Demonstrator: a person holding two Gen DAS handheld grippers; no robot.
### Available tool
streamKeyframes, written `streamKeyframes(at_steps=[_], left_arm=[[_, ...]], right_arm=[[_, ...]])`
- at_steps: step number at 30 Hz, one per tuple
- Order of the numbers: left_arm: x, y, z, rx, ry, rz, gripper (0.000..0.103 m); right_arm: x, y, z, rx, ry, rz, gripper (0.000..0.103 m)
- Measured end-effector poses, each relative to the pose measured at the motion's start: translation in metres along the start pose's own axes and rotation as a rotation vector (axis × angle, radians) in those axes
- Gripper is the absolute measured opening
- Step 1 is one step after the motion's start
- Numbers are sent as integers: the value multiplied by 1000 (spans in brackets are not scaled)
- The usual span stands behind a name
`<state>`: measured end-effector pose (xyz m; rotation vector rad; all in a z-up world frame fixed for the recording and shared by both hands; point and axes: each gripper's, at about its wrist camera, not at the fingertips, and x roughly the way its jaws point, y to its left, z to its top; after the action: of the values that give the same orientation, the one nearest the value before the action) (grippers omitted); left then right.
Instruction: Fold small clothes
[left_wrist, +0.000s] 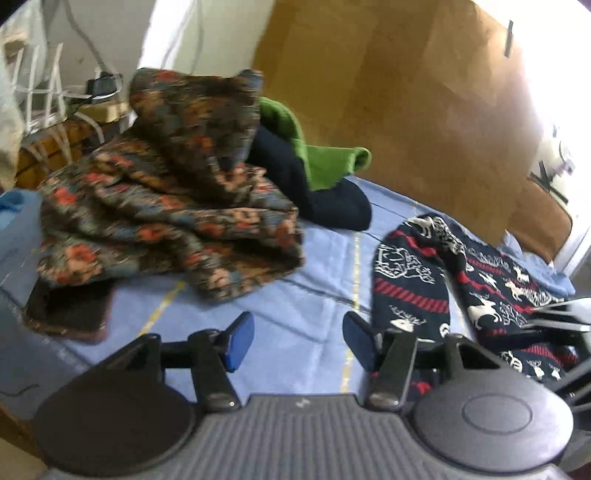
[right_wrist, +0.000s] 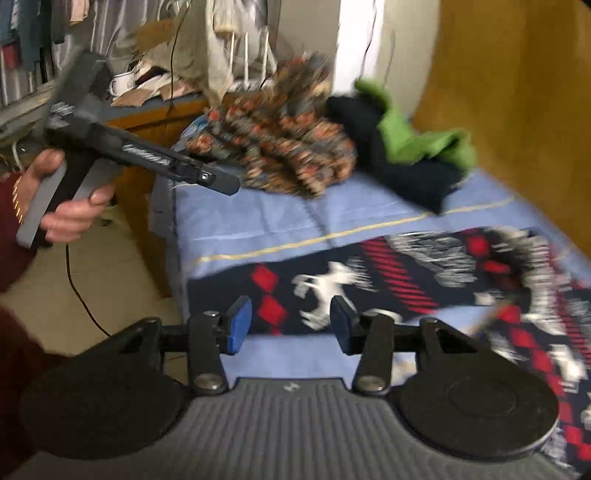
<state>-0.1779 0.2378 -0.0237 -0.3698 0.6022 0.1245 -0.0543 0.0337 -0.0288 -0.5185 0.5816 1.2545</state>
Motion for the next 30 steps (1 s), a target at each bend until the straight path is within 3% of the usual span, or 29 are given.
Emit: streamKeyframes(at_steps=[4, 7, 9, 11, 12, 13, 16, 20, 25, 30], left_arm=[[-1, 16, -5, -43, -4, -7, 55], [4, 26, -6, -70, 3, -14, 55], [5, 30, -8, -81, 2, -26, 55], [7, 34, -8, -90, -1, -42, 55], [9, 36, -8, -93, -1, -48, 55], [12, 37, -8, -97, 1, -51, 55], [17, 39, -5, -103, -7, -46, 55], [15, 39, 0, -119, -34, -54, 55], [19, 27, 11, -116, -47, -83, 55], [43, -7, 35, -52, -29, -131, 56]], right_arm=[[35, -2, 22, 56, 23, -22, 74], [59, -6, 27, 132, 71, 20, 90], [75, -8, 23, 136, 156, 28, 91], [69, 0, 18, 55, 130, -14, 72], [65, 4, 19, 8, 125, -43, 38], [61, 1, 21, 23, 137, -4, 11], [52, -15, 35, 85, 120, 7, 7], [11, -44, 82, 129, -50, -47, 7], [-92, -115, 134, 271, -336, -194, 7], [-203, -192, 114, 443, -536, -393, 8]])
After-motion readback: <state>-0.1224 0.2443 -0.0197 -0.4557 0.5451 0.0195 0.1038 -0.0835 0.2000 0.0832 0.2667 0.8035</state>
